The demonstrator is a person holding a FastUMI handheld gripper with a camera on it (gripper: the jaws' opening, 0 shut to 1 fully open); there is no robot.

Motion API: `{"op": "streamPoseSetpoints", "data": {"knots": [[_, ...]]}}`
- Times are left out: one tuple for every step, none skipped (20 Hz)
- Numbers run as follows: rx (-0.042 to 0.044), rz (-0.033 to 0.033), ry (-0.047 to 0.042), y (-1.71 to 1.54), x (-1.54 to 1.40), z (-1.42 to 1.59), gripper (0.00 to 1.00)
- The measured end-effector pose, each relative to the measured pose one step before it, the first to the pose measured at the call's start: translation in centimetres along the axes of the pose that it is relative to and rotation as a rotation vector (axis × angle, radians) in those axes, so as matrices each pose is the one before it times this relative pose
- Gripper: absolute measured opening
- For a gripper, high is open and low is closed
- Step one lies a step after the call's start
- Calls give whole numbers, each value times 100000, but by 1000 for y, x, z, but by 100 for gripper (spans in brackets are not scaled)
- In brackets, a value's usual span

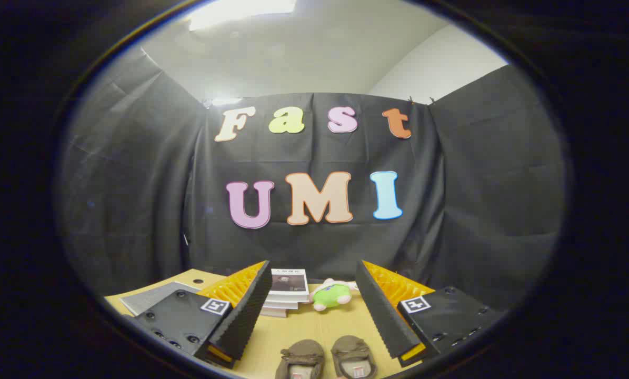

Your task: Open the storage box then place both shoes into the box .Put the left shoe in first, then the right shoe, with the right side of both shoes facing outward in a uniform manner.

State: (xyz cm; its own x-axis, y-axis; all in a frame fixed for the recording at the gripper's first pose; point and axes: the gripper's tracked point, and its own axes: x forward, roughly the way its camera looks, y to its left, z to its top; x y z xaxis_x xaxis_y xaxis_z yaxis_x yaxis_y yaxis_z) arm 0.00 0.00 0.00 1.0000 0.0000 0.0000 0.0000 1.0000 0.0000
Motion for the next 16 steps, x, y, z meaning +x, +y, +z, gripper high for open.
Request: {"op": "streamPoseSetpoints", "data": {"knots": [[-344, -110, -339, -72, 25, 203, 100], [-429, -216, -309, -40, -42, 22, 100], [-416, -100, 8, -78, -121, 82, 100], [-415, -323, -411, -143, -82, 66, 100], [-441, -390, -208, -136, -86, 40, 100], [-385, -265, -13, -132, -120, -94, 100], [-233, -396, 351, -78, -41, -105, 100], [90, -100, 403, -17, -74, -218, 100], [124, 32, 12, 73, -115, -22, 100], [-120, -114, 34, -36, -21, -66, 100], [-372, -213, -12, -42, -54, 45, 100], [-307, -189, -63, 69, -159, -3, 100], [-61, 203, 75, 161, -105, -32, 100], [202, 293, 32, 197, -44, -161, 100], [247, 251, 144, 210, -61, 42, 100], [229, -135, 460, 45, -93, -161, 100]]}}
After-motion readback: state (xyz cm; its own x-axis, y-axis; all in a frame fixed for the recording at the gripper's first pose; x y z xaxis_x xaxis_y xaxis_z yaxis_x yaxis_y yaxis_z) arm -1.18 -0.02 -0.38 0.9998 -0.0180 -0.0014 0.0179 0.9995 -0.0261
